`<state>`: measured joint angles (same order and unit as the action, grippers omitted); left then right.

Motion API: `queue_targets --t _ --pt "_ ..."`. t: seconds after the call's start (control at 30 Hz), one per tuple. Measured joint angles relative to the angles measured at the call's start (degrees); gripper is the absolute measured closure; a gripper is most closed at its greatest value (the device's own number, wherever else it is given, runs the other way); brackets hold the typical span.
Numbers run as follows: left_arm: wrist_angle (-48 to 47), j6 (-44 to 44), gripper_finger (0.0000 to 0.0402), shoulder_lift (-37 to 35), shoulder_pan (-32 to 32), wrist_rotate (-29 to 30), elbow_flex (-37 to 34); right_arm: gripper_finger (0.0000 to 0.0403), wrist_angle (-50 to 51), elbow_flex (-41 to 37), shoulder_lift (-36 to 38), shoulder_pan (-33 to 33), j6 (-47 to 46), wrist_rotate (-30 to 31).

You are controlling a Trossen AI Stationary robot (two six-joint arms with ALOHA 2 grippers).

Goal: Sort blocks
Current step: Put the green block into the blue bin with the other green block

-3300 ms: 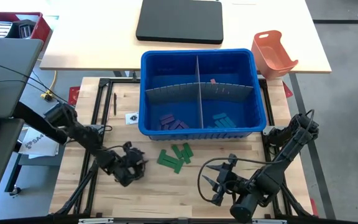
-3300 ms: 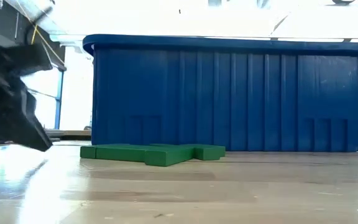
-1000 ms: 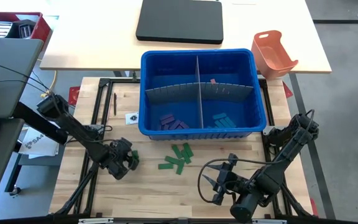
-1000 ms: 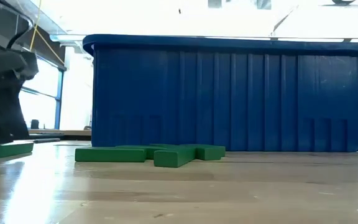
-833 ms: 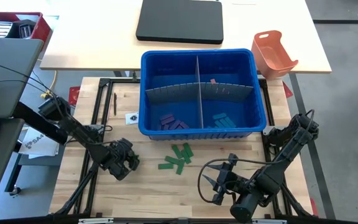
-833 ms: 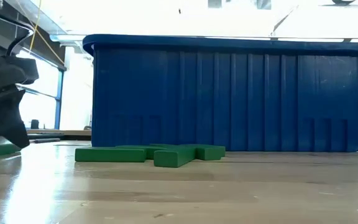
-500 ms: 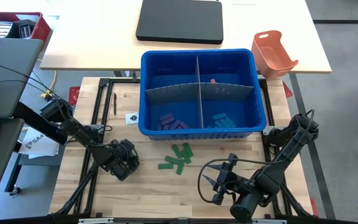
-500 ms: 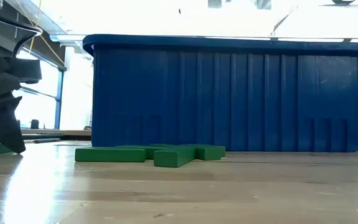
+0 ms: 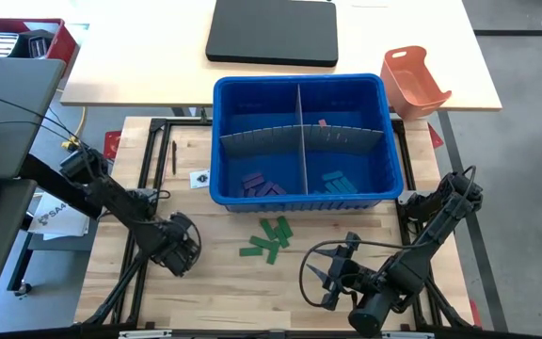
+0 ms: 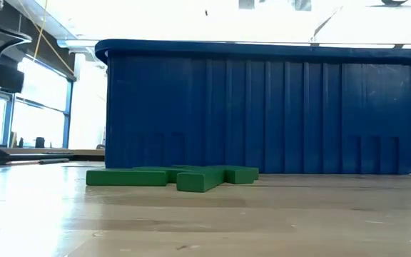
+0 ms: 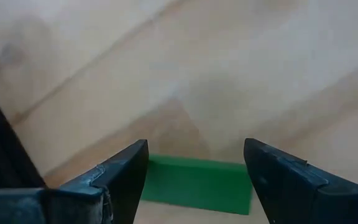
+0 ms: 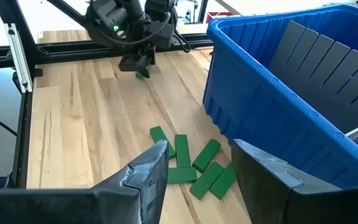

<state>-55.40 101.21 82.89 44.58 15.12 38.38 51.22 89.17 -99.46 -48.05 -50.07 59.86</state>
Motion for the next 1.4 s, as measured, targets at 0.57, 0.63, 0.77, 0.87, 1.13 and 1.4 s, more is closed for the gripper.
queue_targets --t 0.57,0.63,0.77,0.87,1.13,1.4 --pt "-6.55 -52.93 0.0145 -0.04 4.26 -6.29 9.89 0.0231 0.42 0.00 -0.04 0.04 0.14 0.04" --pt "-6.47 -61.47 0.0145 -0.04 3.85 -7.73 9.18 0.0231 0.42 0.00 -0.04 0.04 0.05 0.04" --pt "-5.82 -70.72 0.0145 -0.04 1.35 -9.41 6.60 0.0231 0.42 0.00 -0.64 0.04 0.15 0.16" --pt "-3.84 -74.49 0.0145 -0.04 -0.67 -11.94 3.95 0.0231 0.42 0.00 -2.04 0.06 0.16 0.35" --pt "4.36 -77.57 0.0155 -0.12 -5.33 -14.17 -0.78 0.0231 0.37 0.00 -5.67 0.07 -0.44 0.39" --pt "6.12 -76.26 0.0272 -0.28 -9.04 -16.30 -2.07 0.0231 0.04 0.00 -5.47 -0.09 -0.01 0.79"
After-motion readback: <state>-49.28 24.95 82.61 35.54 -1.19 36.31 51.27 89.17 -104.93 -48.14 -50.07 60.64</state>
